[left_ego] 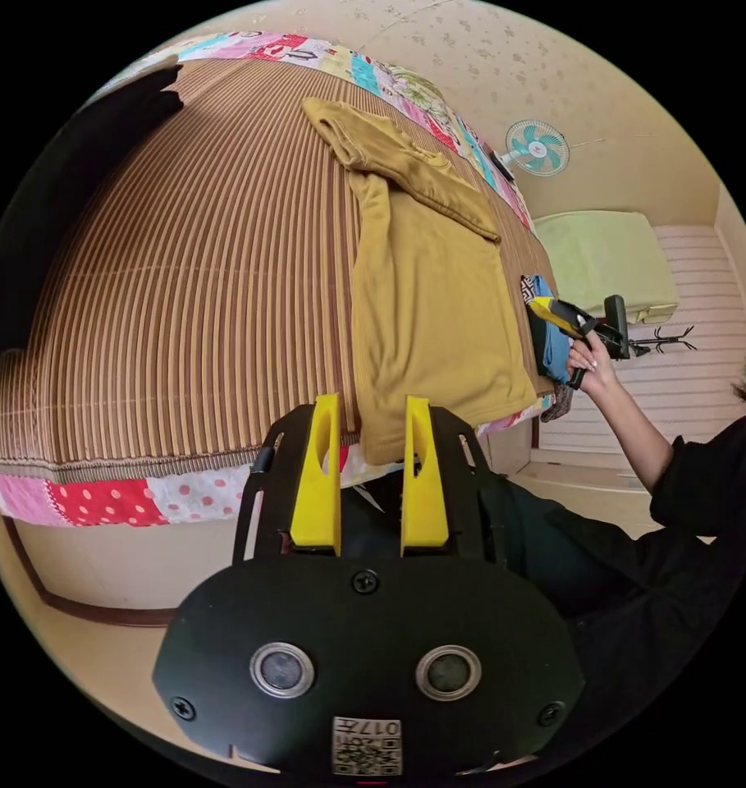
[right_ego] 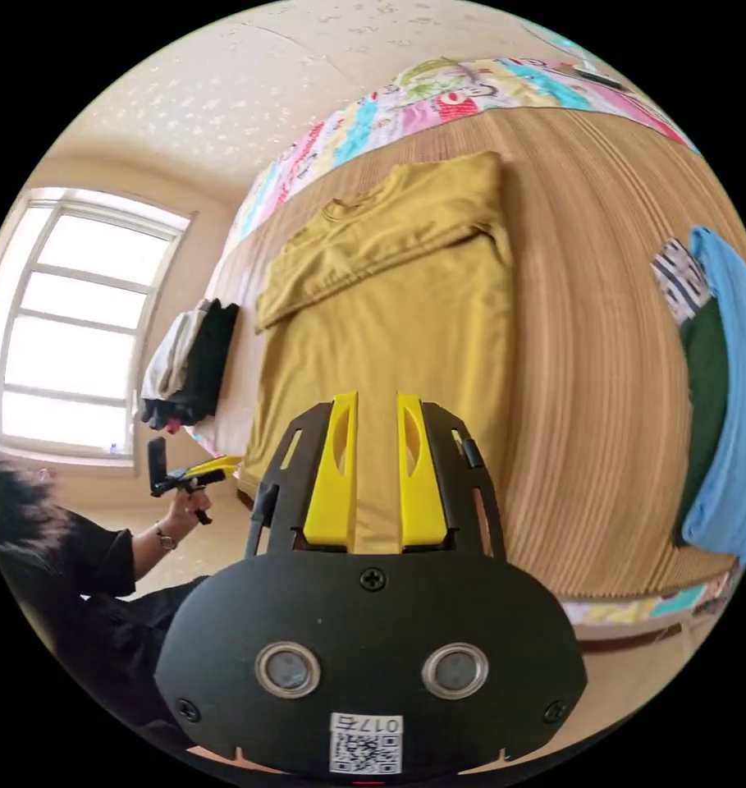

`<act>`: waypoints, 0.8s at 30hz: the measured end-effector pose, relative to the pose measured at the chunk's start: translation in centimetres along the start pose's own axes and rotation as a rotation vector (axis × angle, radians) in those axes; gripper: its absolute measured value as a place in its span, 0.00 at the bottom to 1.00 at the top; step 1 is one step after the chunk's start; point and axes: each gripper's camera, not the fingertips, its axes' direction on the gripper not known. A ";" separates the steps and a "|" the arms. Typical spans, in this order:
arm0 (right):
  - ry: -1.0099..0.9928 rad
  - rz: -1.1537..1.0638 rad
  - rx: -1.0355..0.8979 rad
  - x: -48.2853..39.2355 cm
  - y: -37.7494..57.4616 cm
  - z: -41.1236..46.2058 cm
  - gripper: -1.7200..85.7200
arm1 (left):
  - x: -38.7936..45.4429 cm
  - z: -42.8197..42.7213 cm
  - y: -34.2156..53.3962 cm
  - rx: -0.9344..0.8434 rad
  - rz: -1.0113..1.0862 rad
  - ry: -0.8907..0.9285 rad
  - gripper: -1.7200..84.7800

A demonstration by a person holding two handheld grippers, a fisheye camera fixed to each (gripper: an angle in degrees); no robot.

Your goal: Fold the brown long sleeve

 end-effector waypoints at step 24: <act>-0.860 0.016 0.508 2.5 9.4 -13.8 0.05 | 0.0 -19.5 -2.7 0.447 -0.098 0.730 0.05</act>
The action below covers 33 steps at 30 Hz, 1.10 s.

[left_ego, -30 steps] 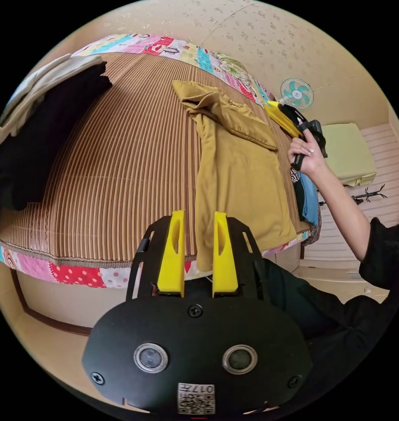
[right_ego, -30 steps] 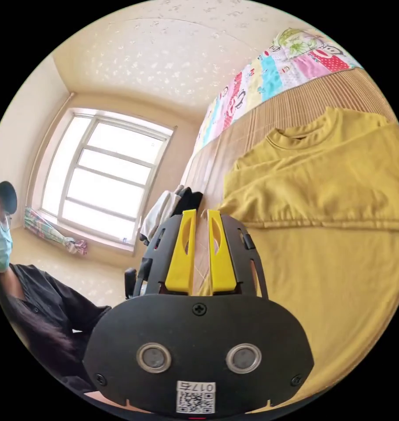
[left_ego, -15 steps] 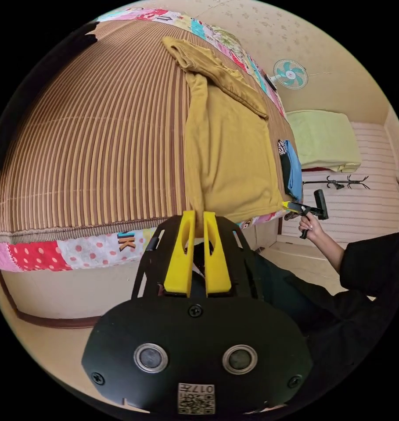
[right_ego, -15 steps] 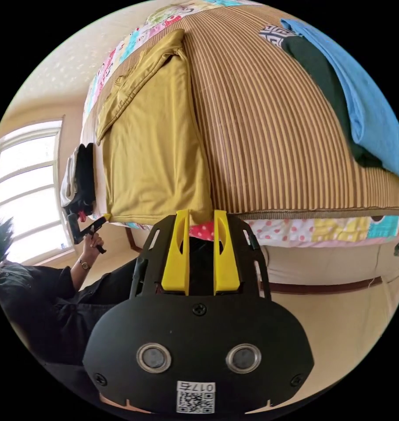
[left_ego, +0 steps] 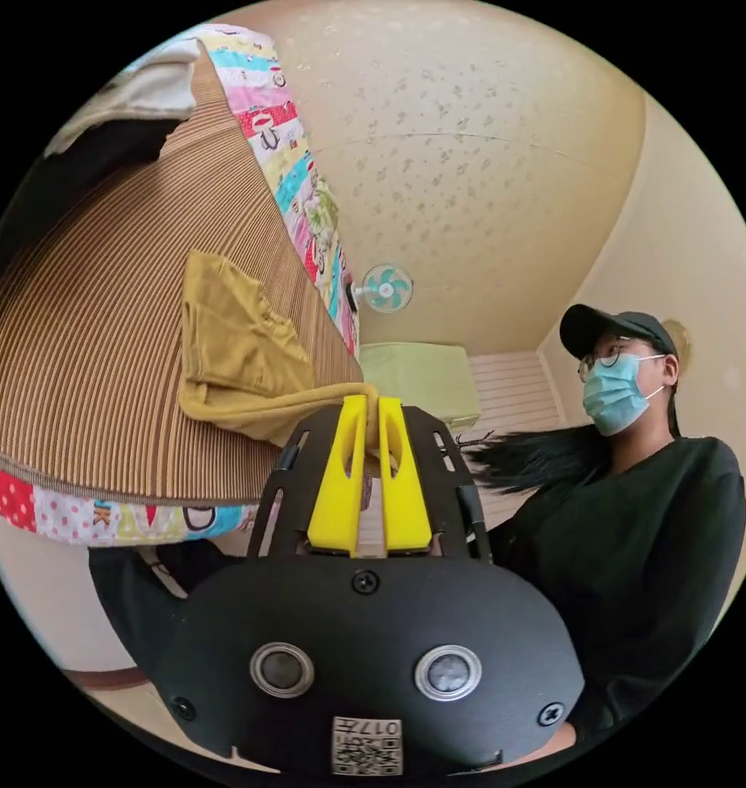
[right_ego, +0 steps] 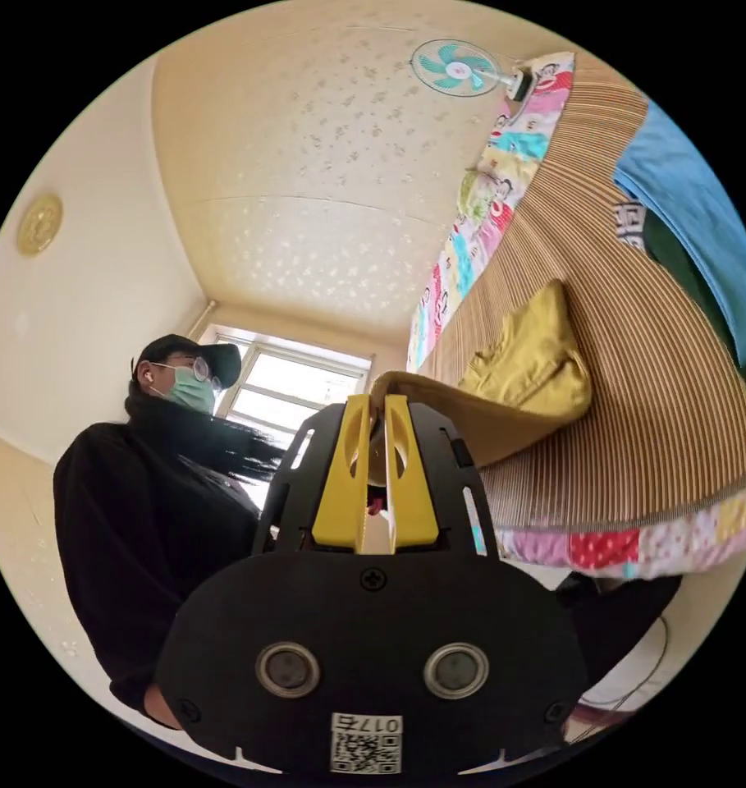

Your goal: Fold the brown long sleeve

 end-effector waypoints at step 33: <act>1.002 -0.076 -0.486 10.4 -12.9 22.6 0.07 | -11.0 13.7 -6.9 -0.119 -0.013 -0.707 0.08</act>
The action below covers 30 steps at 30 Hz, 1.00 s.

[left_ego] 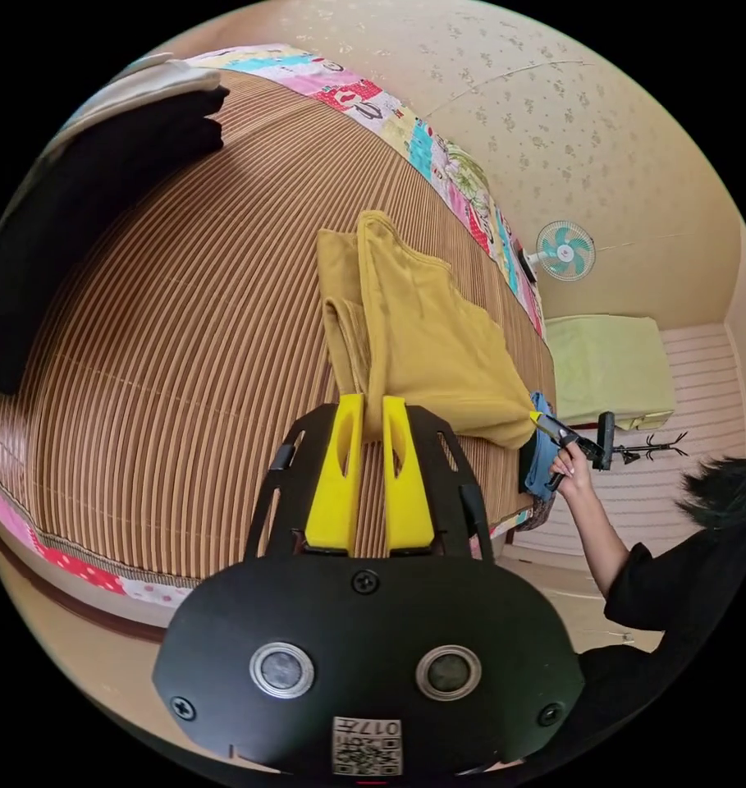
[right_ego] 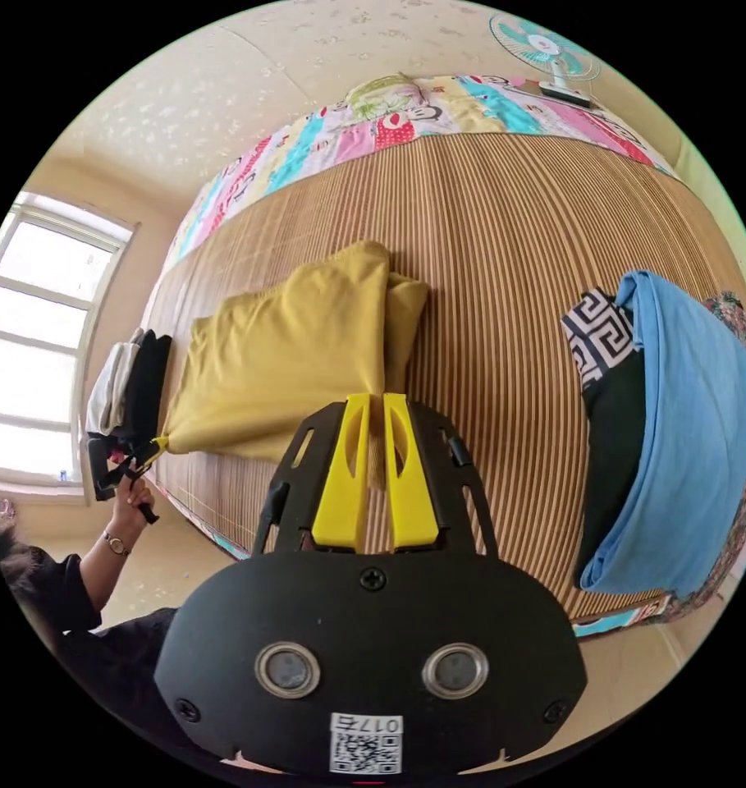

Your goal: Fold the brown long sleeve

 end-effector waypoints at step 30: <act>-0.071 -0.183 0.041 -14.0 -5.2 5.1 0.03 | 6.3 6.2 -3.7 0.260 -0.099 0.348 0.09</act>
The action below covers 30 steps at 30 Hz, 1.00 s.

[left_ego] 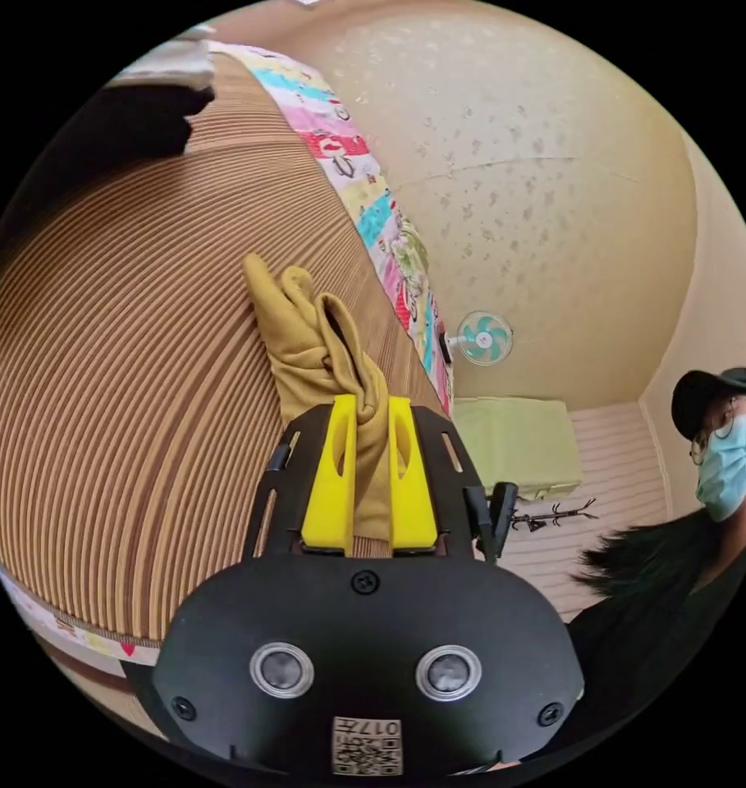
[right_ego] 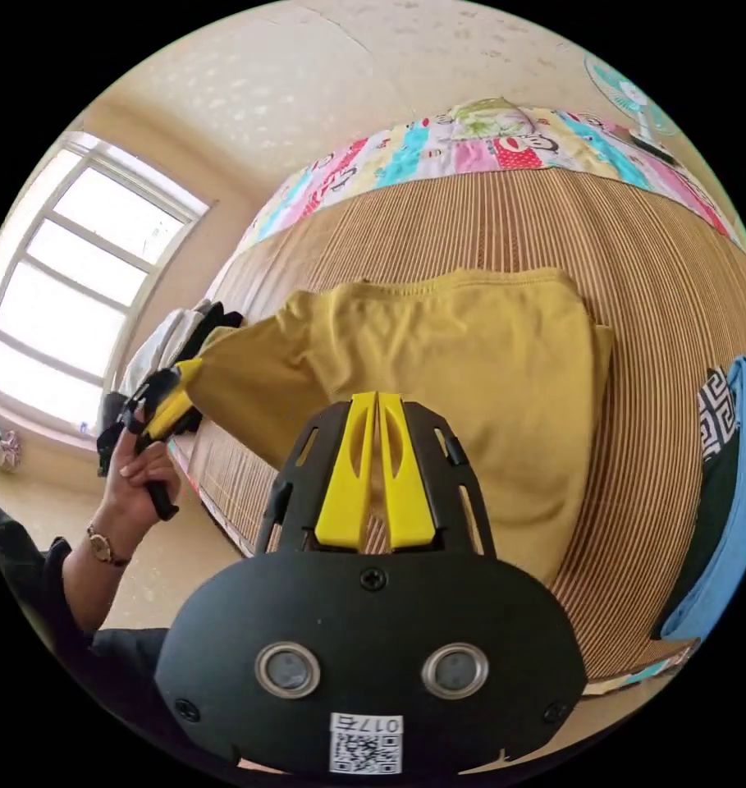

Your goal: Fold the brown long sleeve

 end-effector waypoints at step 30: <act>-1.237 0.892 0.205 24.4 20.0 -2.3 0.23 | 9.8 27.0 16.0 -0.594 -0.062 0.009 0.09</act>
